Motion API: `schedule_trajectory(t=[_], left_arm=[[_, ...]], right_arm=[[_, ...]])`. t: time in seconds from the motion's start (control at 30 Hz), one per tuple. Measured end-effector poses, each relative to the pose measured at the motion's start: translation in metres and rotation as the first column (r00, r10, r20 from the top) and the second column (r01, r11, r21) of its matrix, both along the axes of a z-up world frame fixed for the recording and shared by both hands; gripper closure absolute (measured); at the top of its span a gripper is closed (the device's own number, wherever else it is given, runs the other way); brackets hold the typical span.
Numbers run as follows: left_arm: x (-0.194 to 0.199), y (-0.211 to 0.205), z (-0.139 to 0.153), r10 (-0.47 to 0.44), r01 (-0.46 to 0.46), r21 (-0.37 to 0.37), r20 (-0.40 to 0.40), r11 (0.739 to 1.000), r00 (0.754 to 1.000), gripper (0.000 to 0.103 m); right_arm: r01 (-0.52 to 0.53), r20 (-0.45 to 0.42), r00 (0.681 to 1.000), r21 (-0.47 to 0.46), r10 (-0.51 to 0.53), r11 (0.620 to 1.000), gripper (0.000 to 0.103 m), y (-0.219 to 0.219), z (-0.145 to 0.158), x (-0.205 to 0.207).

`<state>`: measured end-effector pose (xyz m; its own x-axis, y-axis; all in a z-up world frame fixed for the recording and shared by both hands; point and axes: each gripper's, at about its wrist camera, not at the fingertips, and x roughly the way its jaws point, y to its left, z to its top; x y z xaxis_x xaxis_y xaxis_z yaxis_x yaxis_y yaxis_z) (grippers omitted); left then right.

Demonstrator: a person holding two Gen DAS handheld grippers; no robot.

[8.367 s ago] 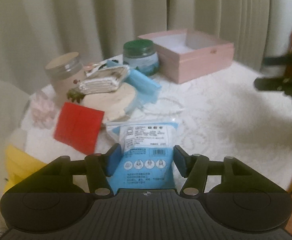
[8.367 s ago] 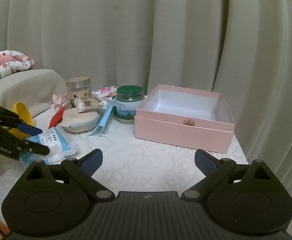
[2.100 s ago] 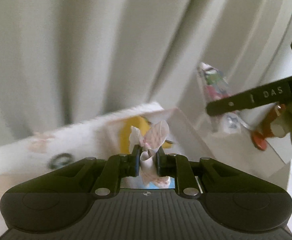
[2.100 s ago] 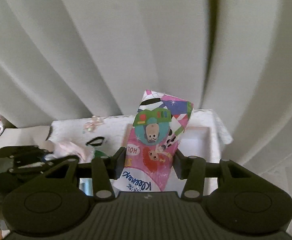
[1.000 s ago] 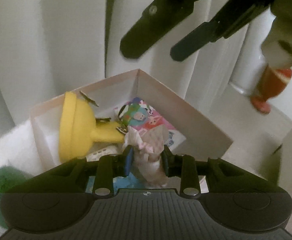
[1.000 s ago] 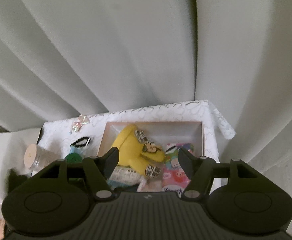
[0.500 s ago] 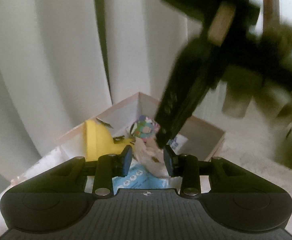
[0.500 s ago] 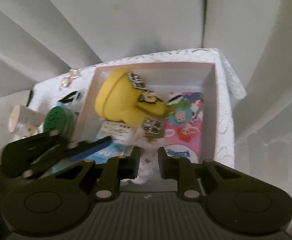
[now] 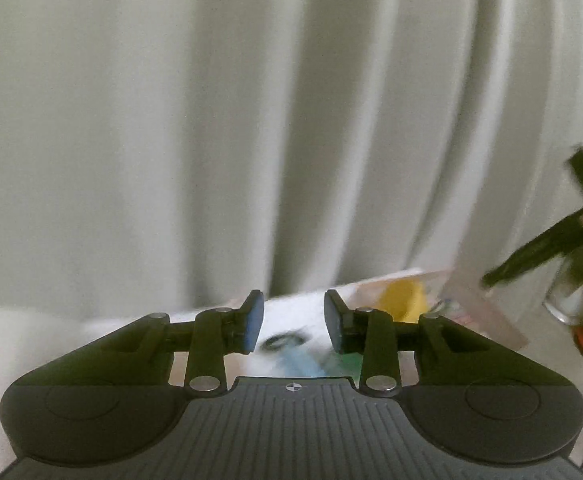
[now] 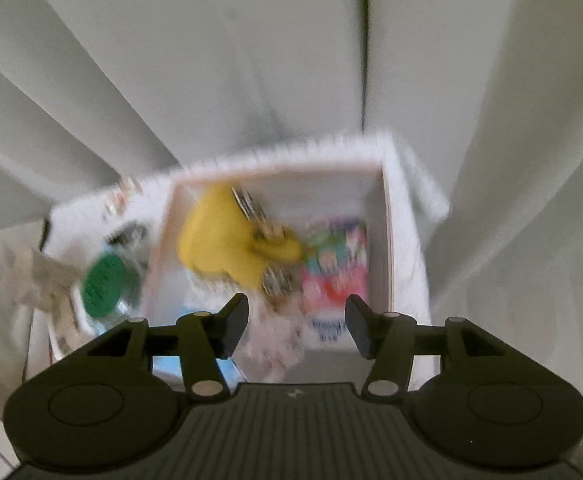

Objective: Organize soft objects
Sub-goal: 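Grasp the small pink ribbon bow with the right tool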

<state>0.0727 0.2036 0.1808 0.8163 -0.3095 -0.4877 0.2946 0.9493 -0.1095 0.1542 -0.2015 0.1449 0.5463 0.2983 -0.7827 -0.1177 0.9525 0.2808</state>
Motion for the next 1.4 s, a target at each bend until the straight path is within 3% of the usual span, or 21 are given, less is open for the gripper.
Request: schedule_trajectory(t=[0.13,0.2,0.33,0.43,0.53,0.67,0.77,0.9,1.0,1.27,1.4], left_arm=[[-0.003,0.039,-0.033,0.027,-0.031,-0.031,-0.128,0.999,0.991,0.066],[-0.006,0.050,-0.058,0.041,-0.053,-0.051,-0.206,0.997,0.978,0.066],[-0.010,0.055,-0.097,0.074,-0.119,-0.133,-0.302,0.984,0.950,0.066],[-0.009,0.061,-0.114,0.105,-0.166,-0.191,-0.292,0.968,0.951,0.066],[-0.016,0.068,-0.109,0.119,-0.165,-0.178,-0.244,0.970,0.962,0.066],[-0.018,0.072,-0.100,0.029,-0.069,-0.196,-0.202,0.978,0.979,0.066],[-0.022,0.079,-0.084,0.004,-0.036,-0.206,-0.155,0.978,0.988,0.066],[-0.015,0.099,-0.061,0.050,-0.077,-0.206,-0.137,0.976,0.989,0.066],[-0.013,0.110,-0.057,0.057,-0.083,-0.203,-0.131,0.976,0.990,0.066],[-0.022,0.108,-0.074,-0.037,0.011,-0.225,-0.113,0.974,0.993,0.066],[-0.020,0.106,-0.078,-0.071,0.040,-0.257,-0.111,0.966,0.991,0.066]], right_arm=[[0.006,0.221,0.975,-0.065,0.009,0.998,0.031,0.035,0.035,-0.025],[-0.006,0.287,0.958,-0.043,0.018,0.999,0.031,0.052,0.044,-0.031],[-0.100,0.262,0.961,0.011,0.094,0.995,0.031,0.083,0.053,-0.027],[-0.171,0.260,0.951,-0.008,0.167,0.985,0.031,0.113,0.051,-0.033],[-0.254,0.251,0.932,-0.056,0.260,0.966,0.031,0.143,0.042,-0.045],[-0.316,0.189,0.927,-0.075,0.325,0.946,0.031,0.170,0.033,-0.050],[-0.273,0.120,0.953,-0.062,0.279,0.960,0.031,0.177,0.039,-0.028],[-0.228,0.001,0.974,-0.034,0.228,0.973,0.031,0.202,0.042,0.024],[-0.232,-0.063,0.971,-0.035,0.229,0.972,0.031,0.232,0.034,0.071],[-0.198,-0.222,0.960,-0.097,0.173,0.975,0.031,0.292,-0.041,0.187],[-0.186,-0.256,0.954,-0.108,0.154,0.977,0.043,0.304,-0.068,0.210]])
